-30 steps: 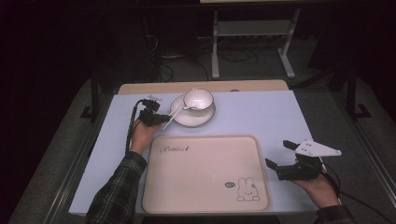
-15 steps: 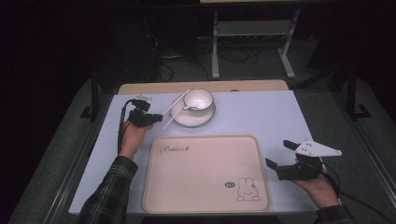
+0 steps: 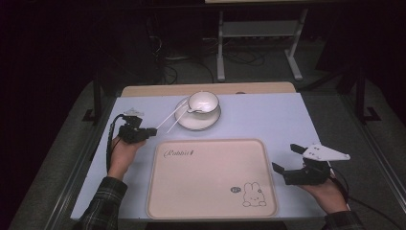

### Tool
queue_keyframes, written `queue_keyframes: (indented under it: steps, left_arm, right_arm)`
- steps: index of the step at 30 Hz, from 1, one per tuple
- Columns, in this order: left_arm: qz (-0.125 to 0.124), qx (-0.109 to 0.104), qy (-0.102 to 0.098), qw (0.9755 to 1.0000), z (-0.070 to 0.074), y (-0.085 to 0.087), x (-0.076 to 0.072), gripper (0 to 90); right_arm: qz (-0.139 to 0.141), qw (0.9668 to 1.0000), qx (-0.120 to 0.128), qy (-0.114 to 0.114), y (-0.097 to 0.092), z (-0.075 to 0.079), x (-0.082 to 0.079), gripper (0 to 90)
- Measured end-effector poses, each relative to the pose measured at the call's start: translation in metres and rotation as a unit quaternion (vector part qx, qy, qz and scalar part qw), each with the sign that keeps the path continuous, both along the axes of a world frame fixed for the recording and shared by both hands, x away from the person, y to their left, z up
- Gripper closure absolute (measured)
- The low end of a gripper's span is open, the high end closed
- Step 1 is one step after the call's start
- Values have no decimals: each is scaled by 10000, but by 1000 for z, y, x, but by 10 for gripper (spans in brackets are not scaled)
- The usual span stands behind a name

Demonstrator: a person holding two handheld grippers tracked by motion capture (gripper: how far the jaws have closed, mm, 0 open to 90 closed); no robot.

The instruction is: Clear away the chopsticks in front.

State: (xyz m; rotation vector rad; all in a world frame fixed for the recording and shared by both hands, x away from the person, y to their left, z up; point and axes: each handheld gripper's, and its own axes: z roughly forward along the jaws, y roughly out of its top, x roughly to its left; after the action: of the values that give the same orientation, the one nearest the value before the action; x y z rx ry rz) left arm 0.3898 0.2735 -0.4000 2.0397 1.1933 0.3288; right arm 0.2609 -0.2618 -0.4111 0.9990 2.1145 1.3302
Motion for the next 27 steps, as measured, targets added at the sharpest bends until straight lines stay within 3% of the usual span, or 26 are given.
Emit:
queue_keyframes:
  steps: [8,15,22,27]
  left_arm:
    - [-6,110,64,9999,0,14,-40,861]
    - [-158,-108,62,9998,4,14,-76,860]
    - [-472,-113,49,9988,0,-12,-98,860]
    - [-661,23,14,9978,-5,-38,-111,860]
  right_arm:
    - [-17,10000,5,-13,0,0,0,56]
    - [-2,10000,-16,-19,0,0,0,56]
    - [-3,10000,-32,-19,1,0,0,56]
    - [-2,10000,-40,-27,1,0,0,56]
